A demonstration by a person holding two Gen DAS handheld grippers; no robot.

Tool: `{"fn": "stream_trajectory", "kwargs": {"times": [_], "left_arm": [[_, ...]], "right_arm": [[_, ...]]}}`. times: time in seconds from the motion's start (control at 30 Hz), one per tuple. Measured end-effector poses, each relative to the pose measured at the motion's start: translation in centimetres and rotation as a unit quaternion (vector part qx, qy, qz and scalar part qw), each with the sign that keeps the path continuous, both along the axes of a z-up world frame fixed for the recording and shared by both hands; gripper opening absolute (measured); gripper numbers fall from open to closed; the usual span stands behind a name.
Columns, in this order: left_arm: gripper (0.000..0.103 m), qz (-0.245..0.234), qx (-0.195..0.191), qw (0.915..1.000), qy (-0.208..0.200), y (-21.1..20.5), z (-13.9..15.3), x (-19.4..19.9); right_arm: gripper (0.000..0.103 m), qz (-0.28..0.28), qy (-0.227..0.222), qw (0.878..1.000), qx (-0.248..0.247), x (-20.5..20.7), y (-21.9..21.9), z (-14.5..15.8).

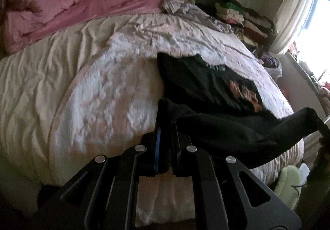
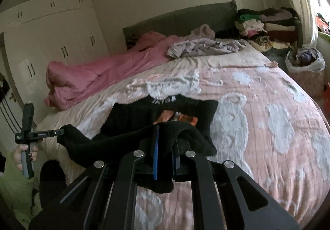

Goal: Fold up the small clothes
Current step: 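Lift the hem and fold it toward the collar with the right tool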

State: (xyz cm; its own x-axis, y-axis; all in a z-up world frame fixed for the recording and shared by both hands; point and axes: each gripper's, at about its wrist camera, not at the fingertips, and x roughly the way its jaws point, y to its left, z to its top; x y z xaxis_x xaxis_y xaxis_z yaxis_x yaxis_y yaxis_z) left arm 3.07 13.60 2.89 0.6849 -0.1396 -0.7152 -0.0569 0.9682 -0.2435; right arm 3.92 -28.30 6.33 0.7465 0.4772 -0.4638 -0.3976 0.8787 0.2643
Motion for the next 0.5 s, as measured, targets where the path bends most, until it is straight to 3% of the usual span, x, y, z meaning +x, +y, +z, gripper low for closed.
{"fn": "stream_trajectory", "kwargs": {"times": [0.5], "left_arm": [[0.003, 0.022, -0.002, 0.9986, -0.048, -0.3, 2.7, 5.9]], "right_arm": [[0.008, -0.035, -0.003, 0.999, 0.030, 5.7, -0.4, 0.3]]}}
